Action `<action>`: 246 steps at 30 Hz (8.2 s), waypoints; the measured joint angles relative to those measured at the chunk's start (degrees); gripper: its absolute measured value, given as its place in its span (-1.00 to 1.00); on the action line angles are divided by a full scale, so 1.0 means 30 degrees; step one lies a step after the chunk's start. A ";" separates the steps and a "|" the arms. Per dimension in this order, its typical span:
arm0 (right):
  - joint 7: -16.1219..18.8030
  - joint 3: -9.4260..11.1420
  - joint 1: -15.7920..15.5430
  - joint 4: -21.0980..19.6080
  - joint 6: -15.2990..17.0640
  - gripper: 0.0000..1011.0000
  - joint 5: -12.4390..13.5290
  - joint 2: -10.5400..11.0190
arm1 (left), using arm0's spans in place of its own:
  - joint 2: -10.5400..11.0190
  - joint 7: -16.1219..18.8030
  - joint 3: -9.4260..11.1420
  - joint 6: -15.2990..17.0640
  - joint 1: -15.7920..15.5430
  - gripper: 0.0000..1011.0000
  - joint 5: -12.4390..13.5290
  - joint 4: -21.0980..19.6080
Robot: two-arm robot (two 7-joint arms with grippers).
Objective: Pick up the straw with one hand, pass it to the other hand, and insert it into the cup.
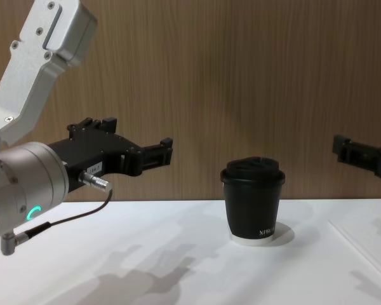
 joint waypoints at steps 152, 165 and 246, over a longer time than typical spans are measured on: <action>-0.0639 0.0691 0.0066 -0.0153 0.9214 0.98 -0.1225 -0.0416 | 0.0000 0.0001 0.0001 0.0000 0.0000 0.98 0.0001 -0.0001; -0.0612 0.0861 0.0199 0.0151 0.9949 0.98 -0.1252 -0.0645 | 0.0000 0.0000 0.0001 0.0000 0.0000 0.98 0.0000 0.0000; -0.0376 0.1204 0.0223 0.0832 1.0608 0.18 -0.2233 -0.1646 | 0.0000 0.0000 0.0000 0.0001 0.0000 0.98 0.0000 0.0000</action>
